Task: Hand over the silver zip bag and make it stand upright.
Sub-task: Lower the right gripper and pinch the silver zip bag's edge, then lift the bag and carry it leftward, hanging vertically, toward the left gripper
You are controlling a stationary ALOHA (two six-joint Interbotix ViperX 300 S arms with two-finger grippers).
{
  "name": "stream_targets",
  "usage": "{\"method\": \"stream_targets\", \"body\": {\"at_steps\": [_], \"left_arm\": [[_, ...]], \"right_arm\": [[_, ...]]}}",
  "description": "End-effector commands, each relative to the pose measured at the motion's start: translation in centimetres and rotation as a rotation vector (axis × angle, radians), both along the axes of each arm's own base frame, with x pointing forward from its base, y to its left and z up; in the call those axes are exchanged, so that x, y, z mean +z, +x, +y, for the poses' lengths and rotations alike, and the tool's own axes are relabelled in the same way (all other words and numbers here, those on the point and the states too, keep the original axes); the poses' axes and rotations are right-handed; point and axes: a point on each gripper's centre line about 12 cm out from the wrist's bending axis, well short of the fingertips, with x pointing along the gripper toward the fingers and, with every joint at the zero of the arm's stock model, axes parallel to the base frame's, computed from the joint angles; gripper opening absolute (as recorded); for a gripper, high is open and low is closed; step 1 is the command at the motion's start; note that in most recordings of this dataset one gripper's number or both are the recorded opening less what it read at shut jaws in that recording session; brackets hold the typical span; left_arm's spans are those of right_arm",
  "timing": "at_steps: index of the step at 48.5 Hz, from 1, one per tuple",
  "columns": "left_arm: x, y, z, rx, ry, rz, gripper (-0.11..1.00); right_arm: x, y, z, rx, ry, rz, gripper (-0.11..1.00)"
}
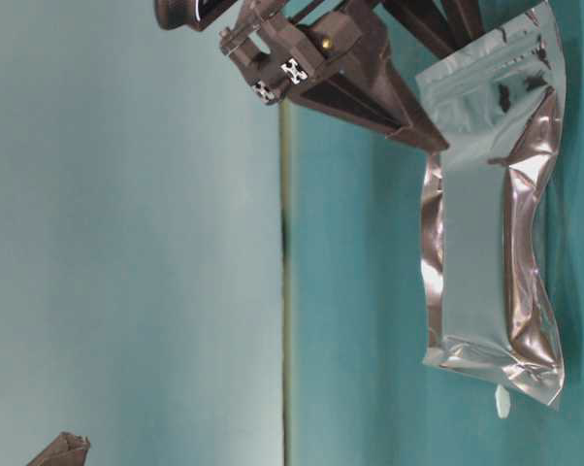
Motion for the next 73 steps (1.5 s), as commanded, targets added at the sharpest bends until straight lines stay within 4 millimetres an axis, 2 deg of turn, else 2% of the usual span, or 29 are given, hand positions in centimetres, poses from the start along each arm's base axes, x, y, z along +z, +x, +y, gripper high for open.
{"method": "stream_targets", "body": {"at_steps": [1, 7, 17, 24, 35, 44, 60, 73], "left_arm": [[0.6, 0.1, 0.0, 0.001, 0.001, -0.018, 0.07], [0.6, 0.1, 0.0, 0.000, 0.002, -0.018, 0.07], [0.6, 0.1, 0.1, 0.002, 0.002, -0.018, 0.07], [0.6, 0.1, 0.1, 0.003, 0.001, -0.018, 0.07], [0.6, 0.1, 0.1, 0.002, 0.002, -0.020, 0.07], [0.6, 0.0, 0.1, 0.003, -0.002, -0.021, 0.07], [0.3, -0.6, 0.1, 0.003, -0.001, -0.018, 0.07], [0.5, -1.5, 0.1, 0.003, -0.001, -0.037, 0.07]], "right_arm": [[0.6, 0.5, 0.1, 0.007, -0.001, -0.016, 0.91], [0.3, 0.3, 0.3, 0.028, 0.006, 0.026, 0.73], [0.4, 0.3, 0.5, 0.063, -0.012, 0.046, 0.26], [1.1, 0.7, 0.5, 0.083, -0.035, 0.024, 0.10], [3.7, 1.4, 0.5, 0.139, -0.050, 0.013, 0.08], [7.3, 2.2, 0.3, 0.279, -0.081, 0.075, 0.08], [14.3, 4.3, -1.3, 0.519, -0.202, 0.174, 0.07], [17.0, 5.5, -1.5, 0.680, -0.283, 0.281, 0.07]]}}
